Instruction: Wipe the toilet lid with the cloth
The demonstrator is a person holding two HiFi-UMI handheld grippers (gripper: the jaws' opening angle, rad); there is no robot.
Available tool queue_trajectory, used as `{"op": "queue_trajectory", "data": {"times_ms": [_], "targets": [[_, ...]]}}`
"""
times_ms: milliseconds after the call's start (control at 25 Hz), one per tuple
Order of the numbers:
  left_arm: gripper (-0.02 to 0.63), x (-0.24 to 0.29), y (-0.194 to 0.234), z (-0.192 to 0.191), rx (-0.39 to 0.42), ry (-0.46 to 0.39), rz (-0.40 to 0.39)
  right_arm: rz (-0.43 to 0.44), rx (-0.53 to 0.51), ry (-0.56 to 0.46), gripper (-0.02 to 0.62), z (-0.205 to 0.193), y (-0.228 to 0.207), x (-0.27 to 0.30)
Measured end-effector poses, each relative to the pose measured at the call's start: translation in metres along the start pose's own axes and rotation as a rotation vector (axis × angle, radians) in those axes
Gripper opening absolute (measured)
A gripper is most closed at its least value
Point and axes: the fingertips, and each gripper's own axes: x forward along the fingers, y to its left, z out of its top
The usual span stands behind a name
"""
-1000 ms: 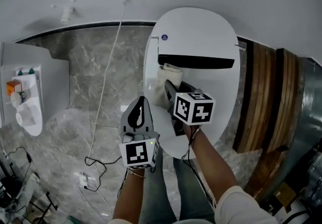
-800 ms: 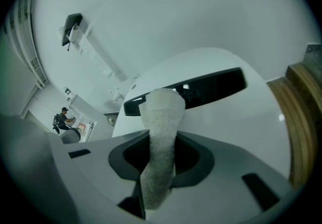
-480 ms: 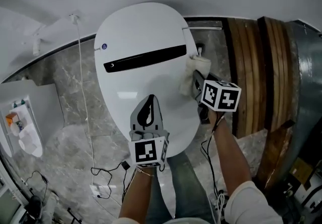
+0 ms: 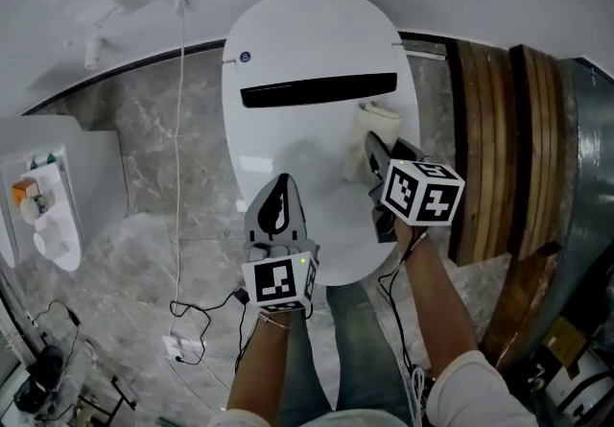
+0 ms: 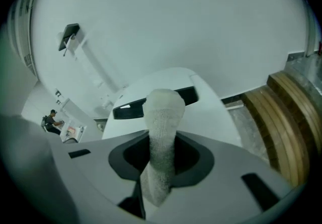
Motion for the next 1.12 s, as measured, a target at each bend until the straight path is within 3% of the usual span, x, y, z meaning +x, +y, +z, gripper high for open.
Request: {"op": "queue_trajectory", "data": {"times_ms": [240, 360, 480, 760, 1120], "targets": [[0.015, -0.066, 0.115, -0.003, -0.011, 0.004, 0.124, 0.188, -0.001, 0.143, 0.086, -0.088, 0.165, 0.04], [0.015, -0.087, 0.151, -0.005, -0.027, -0.002, 0.172, 0.218, -0.021, 0.189, 0.086, -0.117, 0.204, 0.052], [0.015, -0.097, 0.163, -0.007, -0.035, -0.003, 0.187, 0.212, -0.043, 0.21, 0.086, -0.132, 0.213, 0.06], [0.015, -0.077, 0.114, -0.017, -0.034, 0.014, 0.115, 0.154, -0.014, 0.196, 0.086, -0.121, 0.155, 0.047], [0.015, -0.013, -0.041, -0.037, -0.022, 0.053, -0.056, -0.006, 0.09, 0.139, 0.086, -0.097, -0.019, -0.016]]}}
